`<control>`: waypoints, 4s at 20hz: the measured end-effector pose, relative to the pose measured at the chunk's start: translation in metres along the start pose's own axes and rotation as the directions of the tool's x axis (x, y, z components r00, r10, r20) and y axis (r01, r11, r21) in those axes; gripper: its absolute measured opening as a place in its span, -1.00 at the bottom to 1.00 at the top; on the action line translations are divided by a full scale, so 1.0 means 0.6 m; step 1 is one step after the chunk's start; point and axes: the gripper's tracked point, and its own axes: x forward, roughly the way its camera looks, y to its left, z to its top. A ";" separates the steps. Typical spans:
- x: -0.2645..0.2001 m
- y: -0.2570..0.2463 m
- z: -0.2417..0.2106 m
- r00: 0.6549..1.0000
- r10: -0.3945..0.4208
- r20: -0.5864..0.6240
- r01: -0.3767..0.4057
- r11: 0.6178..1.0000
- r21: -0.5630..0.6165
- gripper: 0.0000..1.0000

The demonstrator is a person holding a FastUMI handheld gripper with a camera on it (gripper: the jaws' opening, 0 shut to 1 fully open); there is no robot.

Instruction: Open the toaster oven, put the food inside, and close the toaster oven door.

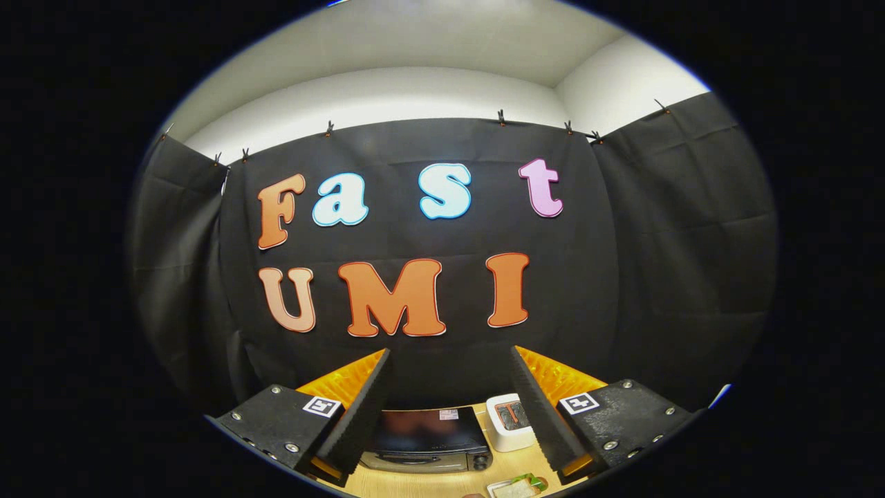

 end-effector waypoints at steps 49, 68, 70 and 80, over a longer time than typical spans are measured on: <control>0.184 0.163 -0.648 0.892 0.088 -0.443 -0.136 0.988 -0.077 1.00; 0.004 0.141 -0.689 0.895 0.085 -0.439 -0.161 0.977 -0.139 1.00; -0.027 0.137 -0.709 0.898 0.083 -0.433 -0.164 0.975 -0.153 1.00; -0.101 0.117 -0.796 0.890 0.071 -0.450 -0.135 0.985 -0.111 0.99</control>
